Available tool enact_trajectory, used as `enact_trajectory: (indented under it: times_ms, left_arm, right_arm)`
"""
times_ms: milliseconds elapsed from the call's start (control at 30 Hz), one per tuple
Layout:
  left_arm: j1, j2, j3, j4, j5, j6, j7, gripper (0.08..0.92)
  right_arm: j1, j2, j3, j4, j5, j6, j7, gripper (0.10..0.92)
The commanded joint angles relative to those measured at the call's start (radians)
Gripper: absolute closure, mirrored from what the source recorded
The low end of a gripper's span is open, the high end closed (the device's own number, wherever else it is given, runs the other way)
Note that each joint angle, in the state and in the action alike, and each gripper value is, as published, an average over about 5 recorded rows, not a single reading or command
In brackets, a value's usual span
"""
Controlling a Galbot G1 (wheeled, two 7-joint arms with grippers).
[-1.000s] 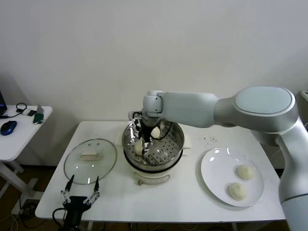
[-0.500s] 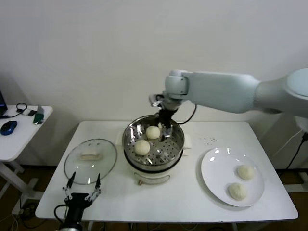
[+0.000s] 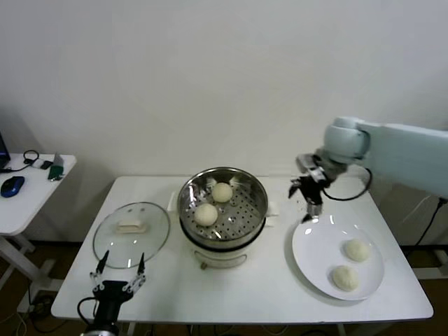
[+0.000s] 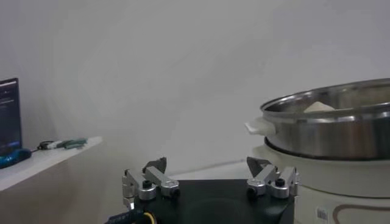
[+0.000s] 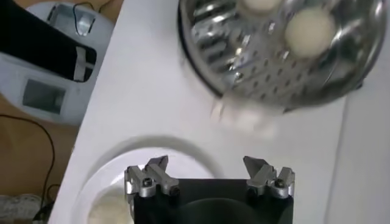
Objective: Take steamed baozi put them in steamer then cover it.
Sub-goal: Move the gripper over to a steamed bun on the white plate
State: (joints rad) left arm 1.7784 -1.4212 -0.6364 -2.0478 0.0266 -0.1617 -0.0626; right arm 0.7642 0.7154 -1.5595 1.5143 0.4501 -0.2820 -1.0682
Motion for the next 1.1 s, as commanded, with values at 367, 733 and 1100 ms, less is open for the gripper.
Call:
enact_trajectory:
  times_ms: [367,733,1100]
  left_arm:
    - [0.012,-0.015,-0.004,0.002,0.019,0.008,-0.001,0.177]
    - [0.016,-0.016,-0.009,0.006,0.023,0.012,-0.002,0.177]
    - [0.017,-0.022,-0.005,0.013,0.031,0.012,-0.003,0.177]
  right_arm:
    - [-0.605,-0.343,0.393,0.045,-0.368,0.031,-0.016,0.203]
    - [-0.71,-0.331,0.452,0.005,-0.422,0.045,-0.014,0.203]
    - [-0.722,-0.284,0.462,-0.044,-0.435,0.046,-0.01,0.203]
